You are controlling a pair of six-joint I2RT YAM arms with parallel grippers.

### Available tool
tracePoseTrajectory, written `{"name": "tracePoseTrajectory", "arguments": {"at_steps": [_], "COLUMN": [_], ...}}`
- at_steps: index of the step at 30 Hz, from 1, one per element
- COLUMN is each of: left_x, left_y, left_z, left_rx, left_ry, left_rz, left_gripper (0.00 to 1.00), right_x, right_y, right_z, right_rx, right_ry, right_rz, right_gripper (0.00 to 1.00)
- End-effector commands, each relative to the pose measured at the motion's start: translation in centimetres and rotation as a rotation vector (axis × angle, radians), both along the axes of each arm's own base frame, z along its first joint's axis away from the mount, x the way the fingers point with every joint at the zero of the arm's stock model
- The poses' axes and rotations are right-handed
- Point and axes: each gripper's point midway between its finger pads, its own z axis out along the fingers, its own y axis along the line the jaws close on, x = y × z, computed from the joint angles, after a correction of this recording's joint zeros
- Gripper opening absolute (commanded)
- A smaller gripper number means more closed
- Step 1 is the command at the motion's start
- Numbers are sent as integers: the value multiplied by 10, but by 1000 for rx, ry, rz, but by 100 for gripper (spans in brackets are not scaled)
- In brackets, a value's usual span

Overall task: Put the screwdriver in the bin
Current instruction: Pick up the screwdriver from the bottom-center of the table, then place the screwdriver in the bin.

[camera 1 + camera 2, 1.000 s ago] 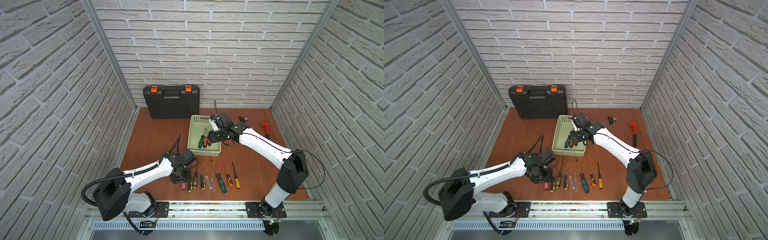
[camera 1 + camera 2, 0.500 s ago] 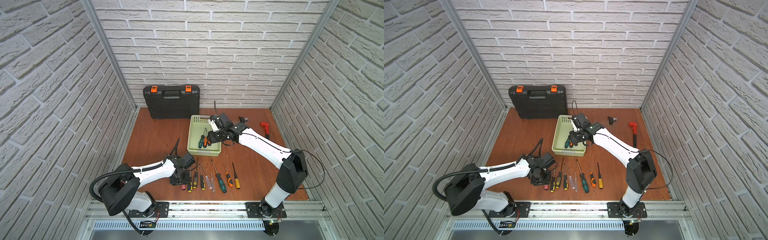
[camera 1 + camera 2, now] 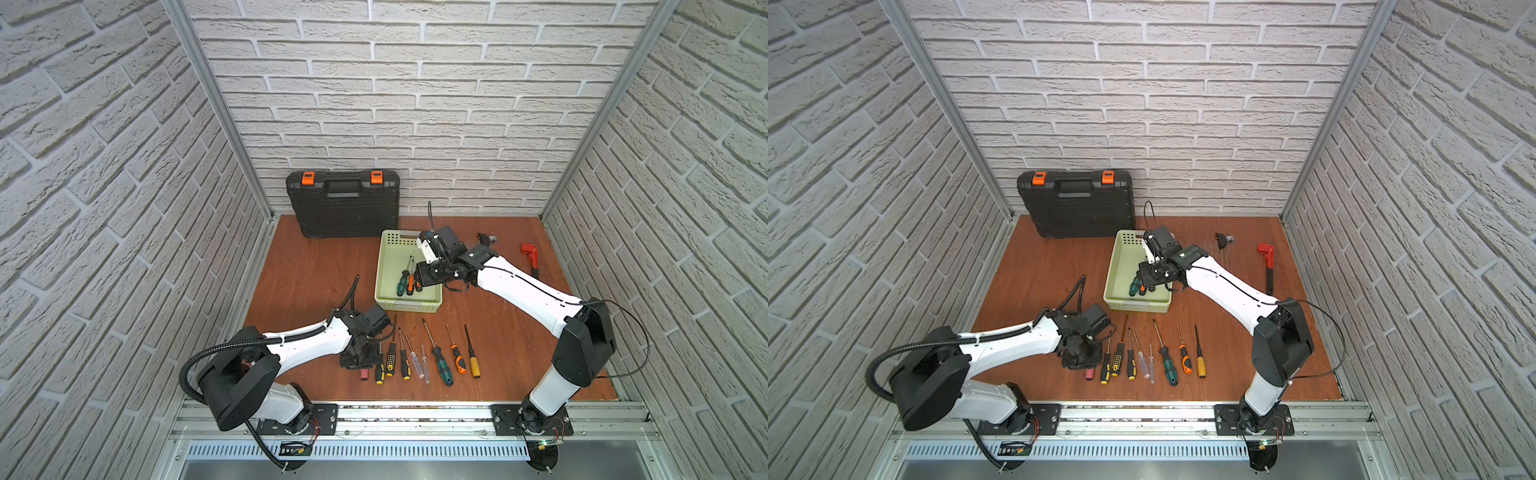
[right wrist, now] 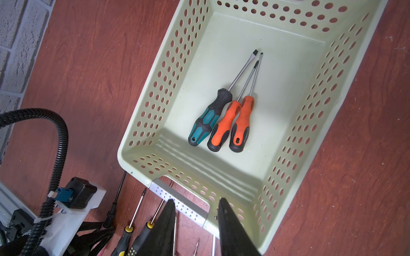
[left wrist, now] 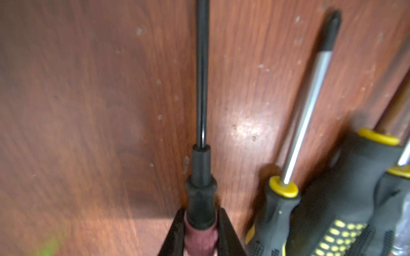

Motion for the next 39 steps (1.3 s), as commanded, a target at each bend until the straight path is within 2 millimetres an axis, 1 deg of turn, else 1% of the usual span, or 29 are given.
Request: {"name": "tracePoseTrajectory", "arguments": {"at_steps": [1, 4, 7, 8, 10, 13, 14, 17, 20, 22, 24, 25, 27, 31, 34, 36, 39], "left_x": [9, 14, 28, 34, 50, 86, 100, 141, 179, 201, 224, 232, 248, 266, 274, 277, 280], "left_y": [12, 21, 30, 29, 21, 1, -8, -29, -53, -63, -73, -78, -90, -101, -100, -99, -96], "left_z": [26, 55, 98, 113, 139, 169, 176, 188, 185, 176, 164, 161, 148, 120, 98, 82, 63], "left_rx": [35, 28, 38, 29, -14, -84, -101, -104, -108, -97, -78, -82, -86, -73, -52, -42, -22], "left_ry": [-57, -81, -168, -201, -256, -322, -337, -372, -376, -371, -389, -396, -384, -319, -274, -241, -224], "left_rz": [10, 15, 1, -10, -30, -78, -98, -160, -207, -220, -233, -237, -253, -272, -260, -250, -244], "left_gripper": [8, 7, 6, 6, 7, 8, 8, 8, 8, 7, 7, 7, 7, 7, 7, 8, 8], "right_x": [4, 3, 4, 4, 4, 4, 3, -1, -9, -15, -21, -24, -30, -41, -49, -55, -62], "right_y": [6, 5, 1, -2, -5, -6, -8, -16, -28, -39, -56, -63, -74, -85, -94, -96, -99], "right_z": [7, 9, 7, 5, 4, 12, 15, 21, 24, 26, 29, 30, 32, 30, 22, 15, 7], "right_rx": [29, 27, 5, -5, -11, -5, -9, -33, -66, -95, -154, -175, -204, -221, -244, -245, -254], "right_ry": [-14, -18, -24, -26, -28, -47, -53, -70, -79, -89, -97, -102, -106, -99, -76, -57, -36], "right_rz": [3, 3, -5, -14, -23, -29, -29, -31, -40, -52, -78, -84, -92, -109, -121, -119, -115], "right_gripper": [34, 34, 34, 34, 34, 34, 34, 34, 34, 34, 35, 35, 35, 36, 36, 36, 36]}}
